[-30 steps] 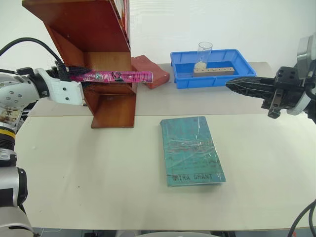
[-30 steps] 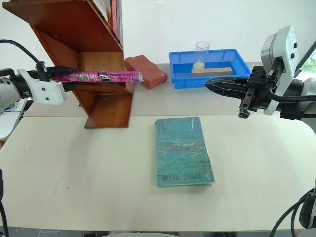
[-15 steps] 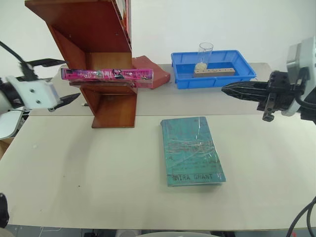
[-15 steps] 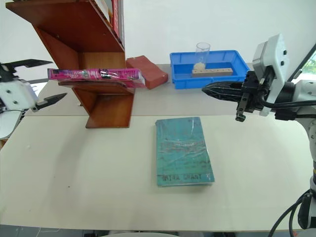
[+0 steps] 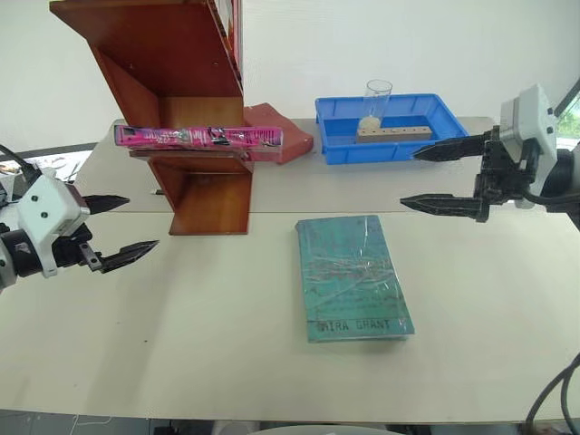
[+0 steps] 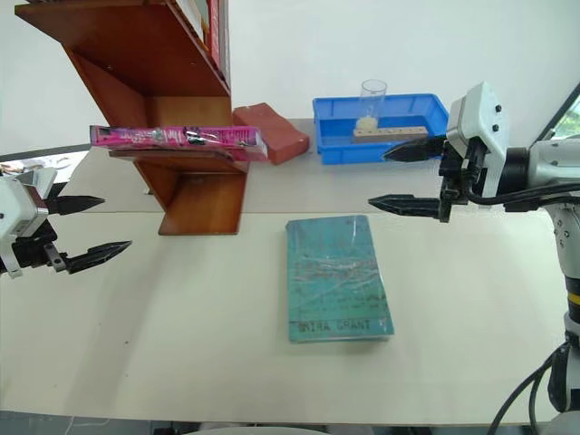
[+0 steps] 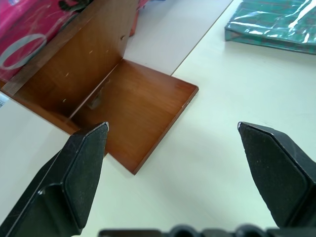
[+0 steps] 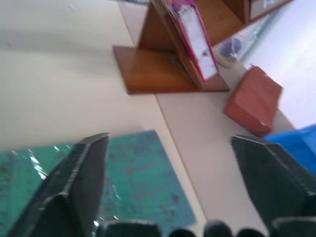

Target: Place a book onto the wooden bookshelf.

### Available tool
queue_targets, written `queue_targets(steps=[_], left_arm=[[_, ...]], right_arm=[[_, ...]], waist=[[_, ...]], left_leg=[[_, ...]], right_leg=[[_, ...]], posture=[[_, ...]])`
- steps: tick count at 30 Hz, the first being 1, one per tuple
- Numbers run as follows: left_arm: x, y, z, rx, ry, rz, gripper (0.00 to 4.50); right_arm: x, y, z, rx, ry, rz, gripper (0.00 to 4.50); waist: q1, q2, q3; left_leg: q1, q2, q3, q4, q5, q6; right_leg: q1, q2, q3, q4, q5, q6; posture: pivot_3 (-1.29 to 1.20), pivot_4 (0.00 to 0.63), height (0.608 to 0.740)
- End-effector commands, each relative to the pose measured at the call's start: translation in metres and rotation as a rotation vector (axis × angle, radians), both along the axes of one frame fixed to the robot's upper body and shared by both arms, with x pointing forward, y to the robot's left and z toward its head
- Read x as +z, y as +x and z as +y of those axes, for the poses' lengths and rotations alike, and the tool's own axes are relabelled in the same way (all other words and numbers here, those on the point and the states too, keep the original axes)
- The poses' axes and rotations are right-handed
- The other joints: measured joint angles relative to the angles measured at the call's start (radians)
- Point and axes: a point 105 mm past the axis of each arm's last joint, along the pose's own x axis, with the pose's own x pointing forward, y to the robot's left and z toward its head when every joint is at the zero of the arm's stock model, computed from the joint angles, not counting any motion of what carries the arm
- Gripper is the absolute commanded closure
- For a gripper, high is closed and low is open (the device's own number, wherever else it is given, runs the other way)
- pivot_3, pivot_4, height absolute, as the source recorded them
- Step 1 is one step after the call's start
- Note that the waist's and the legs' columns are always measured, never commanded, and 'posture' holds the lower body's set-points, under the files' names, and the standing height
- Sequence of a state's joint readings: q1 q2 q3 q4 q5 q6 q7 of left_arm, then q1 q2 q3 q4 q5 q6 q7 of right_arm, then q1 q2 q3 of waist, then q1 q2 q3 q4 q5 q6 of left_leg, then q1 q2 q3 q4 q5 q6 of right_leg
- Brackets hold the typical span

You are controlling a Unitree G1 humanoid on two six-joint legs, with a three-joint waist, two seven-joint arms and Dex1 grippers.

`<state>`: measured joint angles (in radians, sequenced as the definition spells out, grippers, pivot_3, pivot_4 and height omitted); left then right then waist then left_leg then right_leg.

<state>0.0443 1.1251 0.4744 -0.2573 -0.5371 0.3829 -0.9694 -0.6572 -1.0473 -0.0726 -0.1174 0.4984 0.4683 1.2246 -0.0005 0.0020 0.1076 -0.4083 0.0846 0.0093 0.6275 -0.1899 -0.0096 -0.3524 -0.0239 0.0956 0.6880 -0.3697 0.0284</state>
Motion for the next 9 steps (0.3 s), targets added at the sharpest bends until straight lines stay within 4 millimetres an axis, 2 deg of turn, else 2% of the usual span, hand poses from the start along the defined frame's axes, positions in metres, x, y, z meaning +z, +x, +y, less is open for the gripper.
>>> queue_targets(steps=[1,9], left_arm=[[0.0087,0.0005,-0.0011,0.038,0.061,-0.033,0.0],[0.0061,-0.0028,-0.0074,0.008,0.064,0.002,0.0]], right_arm=[[0.0038,-0.0018,-0.0015,0.016,-0.034,-0.039,0.02],[-0.0014,-0.0003,-0.0043,0.01,-0.057,-0.036,0.02]], waist=[[0.0,0.0,0.0],[-0.002,0.0,0.0]], left_leg=[[0.0,0.0,0.0,0.0,0.0,0.0],[0.0,0.0,0.001,0.0,0.0,0.0]], right_leg=[[0.0,0.0,0.0,0.0,0.0,0.0],[0.0,0.0,0.001,0.0,0.002,-0.003]], posture=[[0.0,0.15,0.649],[0.0,0.15,0.649]])
